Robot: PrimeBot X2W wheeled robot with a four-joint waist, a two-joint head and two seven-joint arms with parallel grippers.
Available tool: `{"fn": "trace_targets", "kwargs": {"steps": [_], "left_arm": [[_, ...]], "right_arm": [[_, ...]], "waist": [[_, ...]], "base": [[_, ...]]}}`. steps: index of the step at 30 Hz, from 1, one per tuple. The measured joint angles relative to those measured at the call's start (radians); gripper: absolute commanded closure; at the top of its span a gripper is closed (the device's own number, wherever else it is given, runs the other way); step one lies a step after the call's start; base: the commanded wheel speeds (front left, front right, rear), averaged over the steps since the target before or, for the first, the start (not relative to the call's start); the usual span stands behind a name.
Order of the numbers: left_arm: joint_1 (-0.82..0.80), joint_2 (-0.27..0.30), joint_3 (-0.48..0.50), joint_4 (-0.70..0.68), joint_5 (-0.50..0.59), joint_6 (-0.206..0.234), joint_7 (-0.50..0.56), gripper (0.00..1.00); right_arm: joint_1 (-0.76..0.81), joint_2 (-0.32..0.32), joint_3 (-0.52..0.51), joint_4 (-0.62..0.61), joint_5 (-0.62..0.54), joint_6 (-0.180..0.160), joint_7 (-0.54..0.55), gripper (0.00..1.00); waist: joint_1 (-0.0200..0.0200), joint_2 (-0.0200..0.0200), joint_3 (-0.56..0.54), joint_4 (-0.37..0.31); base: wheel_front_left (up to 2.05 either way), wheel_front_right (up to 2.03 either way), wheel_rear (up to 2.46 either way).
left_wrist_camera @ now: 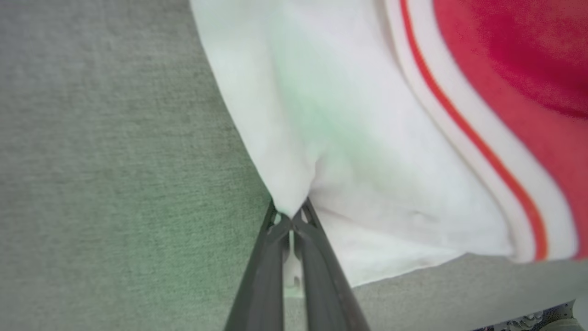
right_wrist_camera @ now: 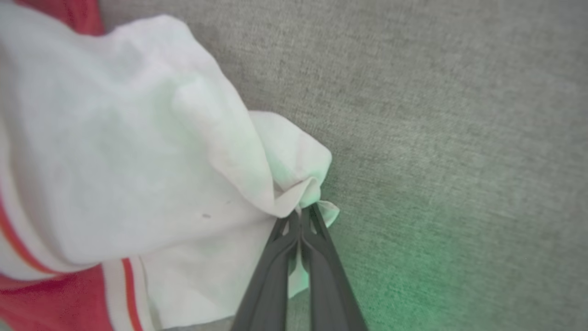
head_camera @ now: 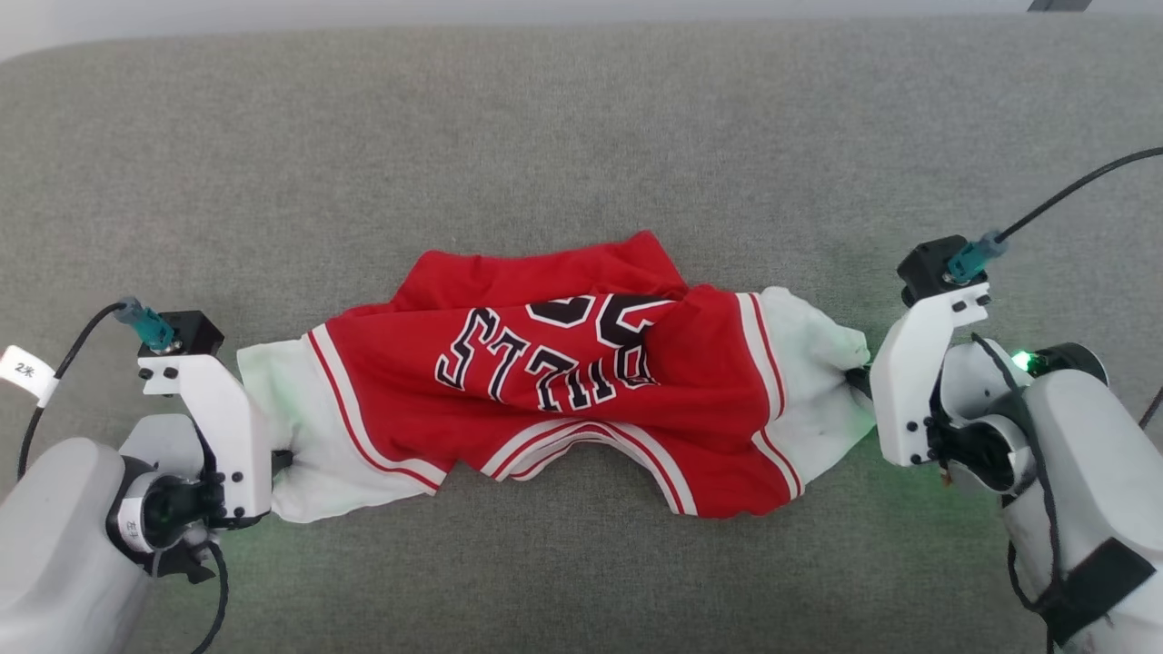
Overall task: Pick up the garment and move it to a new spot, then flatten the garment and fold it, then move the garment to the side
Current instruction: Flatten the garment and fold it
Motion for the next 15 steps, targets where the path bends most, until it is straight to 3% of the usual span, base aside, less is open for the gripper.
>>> {"fn": "trace_targets", "kwargs": {"steps": [6,11,15], "left_arm": [[-0.017,0.035,0.021,-0.063,-0.019,0.002,0.025,1.00],[-0.090,0.087,0.054,-0.198,-0.033,0.024,0.090,1.00],[-0.154,0.089,0.078,-0.261,-0.055,0.034,0.122,1.00]], "right_arm": [[0.039,-0.040,-0.009,-0.122,0.103,0.000,0.035,1.00],[0.015,-0.075,-0.071,-0.281,0.206,0.000,0.076,1.00],[-0.021,-0.075,-0.114,-0.331,0.241,0.000,0.096,1.00]], "waist": [[0.0000,0.0000,-0.057,-0.004],[0.0000,0.0000,-0.118,-0.010],[0.0000,0.0000,-0.144,-0.011]], "base": [[0.00,0.00,0.00],[0.00,0.00,0.00],[0.00,0.00,0.00]]}}
